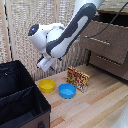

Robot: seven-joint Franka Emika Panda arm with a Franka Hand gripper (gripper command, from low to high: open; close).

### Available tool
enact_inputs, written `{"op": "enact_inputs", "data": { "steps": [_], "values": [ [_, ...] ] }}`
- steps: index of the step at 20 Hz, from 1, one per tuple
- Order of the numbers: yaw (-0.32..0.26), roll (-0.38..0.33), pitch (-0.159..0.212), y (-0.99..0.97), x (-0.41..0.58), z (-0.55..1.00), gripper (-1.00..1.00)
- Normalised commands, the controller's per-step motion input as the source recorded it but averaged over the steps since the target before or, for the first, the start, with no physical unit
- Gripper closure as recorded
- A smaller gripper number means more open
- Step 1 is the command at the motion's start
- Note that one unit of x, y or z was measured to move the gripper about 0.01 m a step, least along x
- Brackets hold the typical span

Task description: Kindly move your gripper toward the top drawer's handle. With caution, hold the handle robustly using your gripper and pull open the top drawer. Let the handle go. Relocate your gripper to the bowl placed in the background. Gently hold the bowl using your gripper. Bring the gripper and the bowl to the ajar drawer. Softly release the bowl into it.

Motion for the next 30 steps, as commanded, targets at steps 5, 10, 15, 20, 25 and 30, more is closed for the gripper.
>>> {"op": "enact_inputs", "data": {
  "steps": [5, 10, 15, 20, 25, 30],
  "values": [
    [-0.265, 0.258, -0.067, 0.06, 0.018, -0.16, -1.0],
    [-0.266, 0.276, 0.025, 0.07, 0.067, -0.17, -1.0],
    [-0.252, 0.3, 0.038, 0.02, 0.059, -0.28, -1.0],
    [-0.247, 0.303, -0.001, 0.0, 0.115, -0.36, -1.0],
    [-0.234, 0.247, 0.009, -0.08, 0.143, -0.38, -1.0],
    [-0.136, 0.128, 0.064, -0.01, 0.155, -0.03, -1.0]
  ]
}}
